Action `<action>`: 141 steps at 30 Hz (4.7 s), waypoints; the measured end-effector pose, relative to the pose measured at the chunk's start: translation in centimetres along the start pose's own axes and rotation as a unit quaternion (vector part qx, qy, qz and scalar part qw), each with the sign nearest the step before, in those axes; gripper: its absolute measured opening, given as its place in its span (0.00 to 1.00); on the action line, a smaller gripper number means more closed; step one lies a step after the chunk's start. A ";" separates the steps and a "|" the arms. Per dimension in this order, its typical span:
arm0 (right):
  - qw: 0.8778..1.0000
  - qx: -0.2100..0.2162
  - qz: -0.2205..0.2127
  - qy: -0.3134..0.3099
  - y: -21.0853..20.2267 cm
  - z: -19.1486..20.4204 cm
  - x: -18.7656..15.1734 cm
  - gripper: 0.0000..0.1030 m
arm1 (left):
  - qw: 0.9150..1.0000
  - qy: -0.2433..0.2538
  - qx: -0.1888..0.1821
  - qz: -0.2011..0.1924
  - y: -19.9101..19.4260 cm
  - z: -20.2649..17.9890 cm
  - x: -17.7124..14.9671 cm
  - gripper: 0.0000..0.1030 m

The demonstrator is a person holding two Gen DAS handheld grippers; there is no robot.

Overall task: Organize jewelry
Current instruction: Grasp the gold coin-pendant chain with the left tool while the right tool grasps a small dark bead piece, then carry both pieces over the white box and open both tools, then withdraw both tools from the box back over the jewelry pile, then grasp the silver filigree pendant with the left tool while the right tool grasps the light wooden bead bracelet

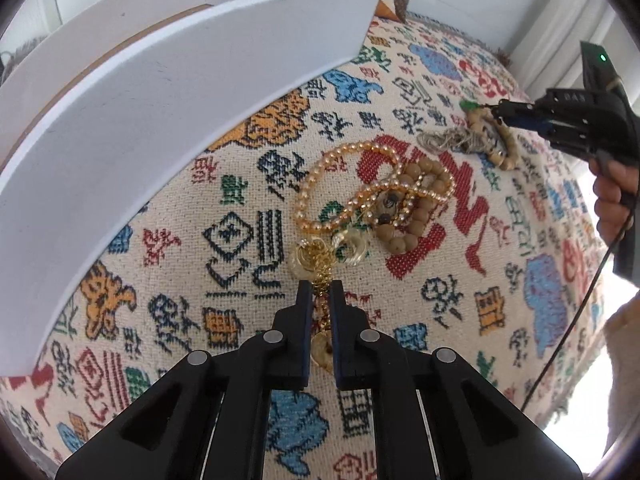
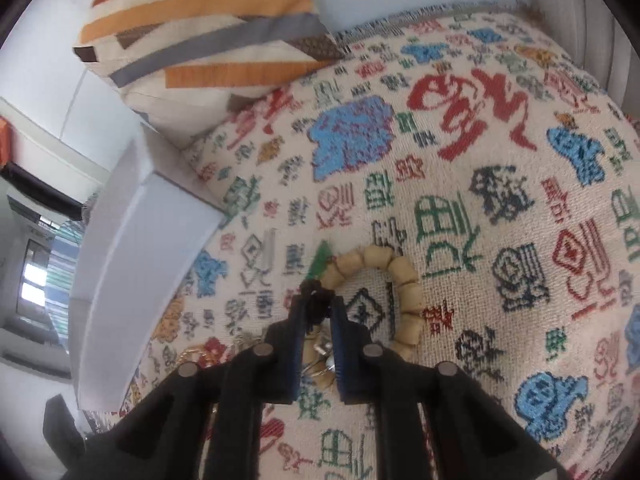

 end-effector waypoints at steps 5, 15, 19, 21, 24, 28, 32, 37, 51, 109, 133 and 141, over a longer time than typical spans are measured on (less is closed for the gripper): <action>0.999 0.006 -0.040 -0.020 -4.7 0.7 0.3 0.12 | 0.999 -0.026 -0.044 -0.005 -2.0 -0.6 0.2 0.06; 0.995 0.027 -0.070 -0.065 -11.5 2.6 -1.9 0.12 | 0.994 -0.041 -0.092 -0.036 -7.7 -2.2 1.8 0.06; 0.993 0.033 -0.068 -0.086 -12.8 3.7 -3.2 0.12 | 0.993 -0.039 -0.099 -0.042 -9.8 -2.6 2.0 0.06; 0.992 0.039 -0.069 -0.097 -13.6 4.6 -3.8 0.12 | 0.993 -0.039 -0.101 -0.046 -11.0 -2.8 2.2 0.06; 0.990 0.052 -0.068 -0.112 -14.6 6.3 -4.5 0.12 | 0.993 -0.041 -0.102 -0.051 -12.7 -2.8 2.5 0.06; 0.986 0.072 -0.066 -0.133 -16.0 9.2 -4.9 0.12 | 0.991 -0.046 -0.107 -0.061 -15.0 -2.4 3.2 0.06; 0.981 0.084 -0.070 -0.160 -17.1 12.9 -5.0 0.12 | 0.990 -0.044 -0.102 -0.084 -17.8 -1.4 4.6 0.06; 0.973 0.098 -0.072 -0.197 -17.5 18.6 -4.8 0.12 | 0.987 -0.060 -0.087 -0.119 -21.8 2.0 6.6 0.06; 0.944 0.102 -0.046 -0.310 -10.9 36.1 -4.0 0.12 | 0.979 -0.136 -0.007 -0.151 -21.6 16.0 13.1 0.06; 0.984 -0.051 -0.114 -0.129 -14.3 4.0 -25.6 0.52 | 1.000 0.007 -0.018 -0.015 -8.0 -4.3 -11.1 0.85; 0.991 -0.039 -0.059 -0.110 -13.7 2.0 -24.5 0.52 | 0.999 0.034 -0.014 0.020 -6.1 -5.1 -8.9 0.85; 0.992 -0.050 -0.062 -0.094 -13.8 -1.3 -16.6 0.52 | 0.991 0.126 -0.015 0.045 -2.9 -8.8 -1.5 0.86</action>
Point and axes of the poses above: each gripper's, at about its wrist camera, not at the fingertips, and y roughly the way its jaws point, z to its left, x to its top, the point moved 10 cm from there along y, roughly the way its jaws point, and after that the axes turned 15 degrees about -x, right-handed, at the moved point
